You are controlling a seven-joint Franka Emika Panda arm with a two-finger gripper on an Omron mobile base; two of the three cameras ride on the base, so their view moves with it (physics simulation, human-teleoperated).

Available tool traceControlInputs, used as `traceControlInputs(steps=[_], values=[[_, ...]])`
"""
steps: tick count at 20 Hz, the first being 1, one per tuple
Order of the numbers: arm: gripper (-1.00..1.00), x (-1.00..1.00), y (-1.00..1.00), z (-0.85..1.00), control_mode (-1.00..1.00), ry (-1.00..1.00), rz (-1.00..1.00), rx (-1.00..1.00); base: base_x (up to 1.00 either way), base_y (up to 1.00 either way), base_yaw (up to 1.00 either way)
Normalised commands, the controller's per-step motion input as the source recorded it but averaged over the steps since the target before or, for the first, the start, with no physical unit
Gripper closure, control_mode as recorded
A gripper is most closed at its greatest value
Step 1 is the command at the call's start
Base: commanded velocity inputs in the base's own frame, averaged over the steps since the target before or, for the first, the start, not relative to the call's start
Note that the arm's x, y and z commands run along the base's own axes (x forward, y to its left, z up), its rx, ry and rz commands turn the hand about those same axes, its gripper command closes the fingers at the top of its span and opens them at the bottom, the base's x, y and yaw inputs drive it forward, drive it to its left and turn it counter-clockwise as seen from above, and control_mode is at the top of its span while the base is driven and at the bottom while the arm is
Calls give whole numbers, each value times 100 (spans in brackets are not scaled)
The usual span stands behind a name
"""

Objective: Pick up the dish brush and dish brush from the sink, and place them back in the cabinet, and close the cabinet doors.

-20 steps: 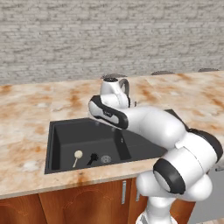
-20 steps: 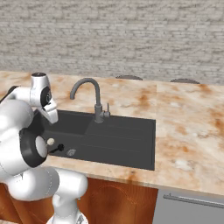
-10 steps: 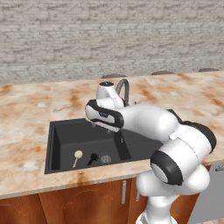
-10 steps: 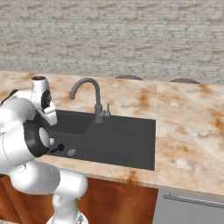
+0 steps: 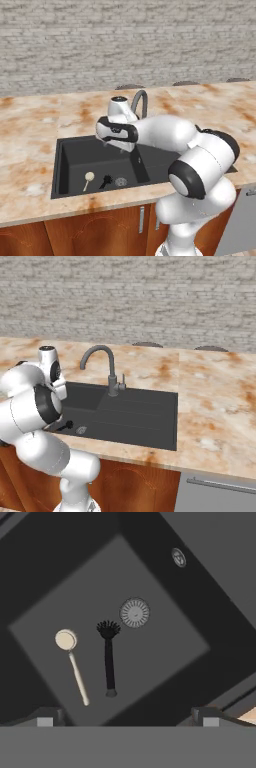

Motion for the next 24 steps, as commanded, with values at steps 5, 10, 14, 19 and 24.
traceControlInputs(steps=[5, 10, 14, 19, 24], values=[[-100, 10, 11, -26, -100, 0, 0, 0, 0, 0, 0], [-100, 17, 8, -31, -100, 0, 0, 0, 0, 0, 0], [-100, 14, 5, -27, -100, 0, 0, 0, 0, 0, 0], [-100, 21, 3, -27, -100, 0, 0, 0, 0, 0, 0], [-100, 17, 3, -28, -100, 0, 0, 0, 0, 0, 0]])
